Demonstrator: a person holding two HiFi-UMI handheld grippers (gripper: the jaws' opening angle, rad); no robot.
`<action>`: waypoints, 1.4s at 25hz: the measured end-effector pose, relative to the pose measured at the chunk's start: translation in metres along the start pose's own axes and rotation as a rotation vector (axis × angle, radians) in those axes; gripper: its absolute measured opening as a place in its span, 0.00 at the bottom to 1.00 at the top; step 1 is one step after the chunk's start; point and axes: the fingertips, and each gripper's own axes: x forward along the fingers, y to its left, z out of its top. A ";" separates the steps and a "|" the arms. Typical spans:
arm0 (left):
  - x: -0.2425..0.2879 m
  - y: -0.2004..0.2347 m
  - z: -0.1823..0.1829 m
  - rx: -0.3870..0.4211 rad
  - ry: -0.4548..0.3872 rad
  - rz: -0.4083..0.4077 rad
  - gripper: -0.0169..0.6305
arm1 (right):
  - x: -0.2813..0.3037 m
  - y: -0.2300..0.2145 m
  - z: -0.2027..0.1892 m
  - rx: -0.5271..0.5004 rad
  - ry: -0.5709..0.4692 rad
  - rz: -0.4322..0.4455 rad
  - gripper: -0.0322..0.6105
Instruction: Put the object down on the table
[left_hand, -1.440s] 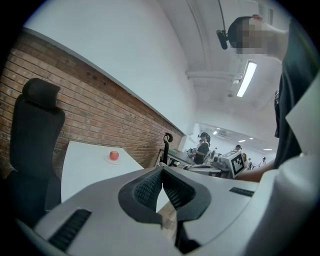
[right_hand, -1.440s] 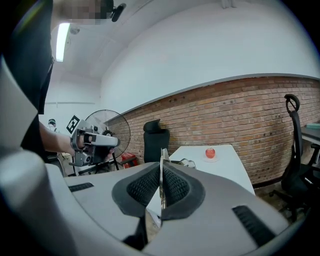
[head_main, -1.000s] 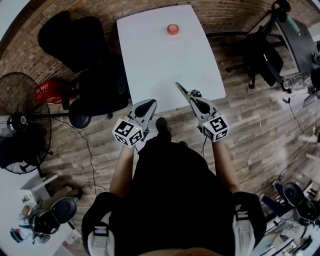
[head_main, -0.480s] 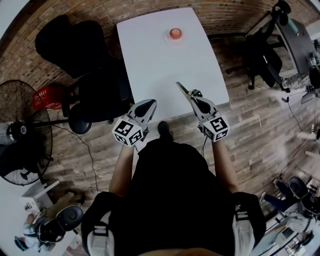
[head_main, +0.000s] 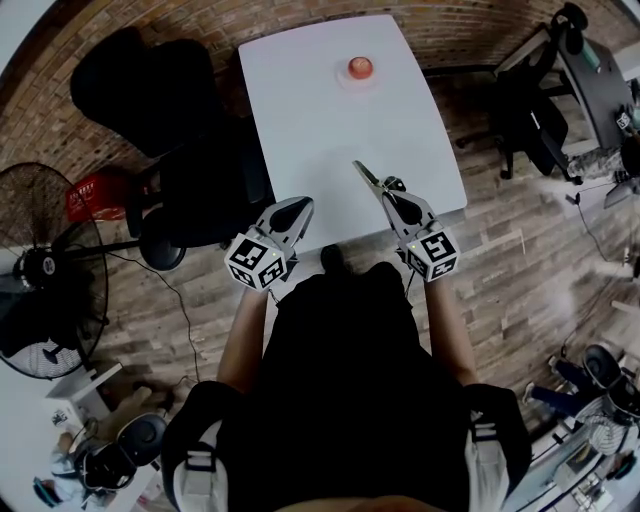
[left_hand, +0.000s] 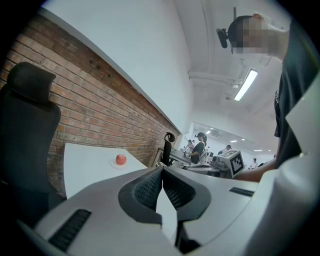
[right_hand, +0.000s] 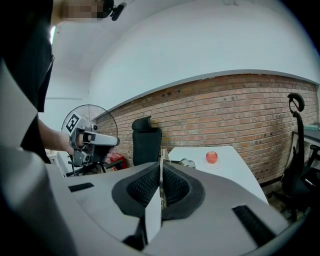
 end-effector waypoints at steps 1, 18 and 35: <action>-0.001 0.001 0.000 0.000 0.002 -0.001 0.06 | 0.001 0.002 0.000 0.000 0.000 0.000 0.05; -0.001 0.011 0.012 -0.012 -0.018 0.045 0.06 | 0.021 -0.010 0.003 -0.014 0.048 0.049 0.05; 0.013 0.031 0.022 -0.063 -0.048 0.197 0.06 | 0.067 -0.024 0.022 -0.057 0.109 0.219 0.05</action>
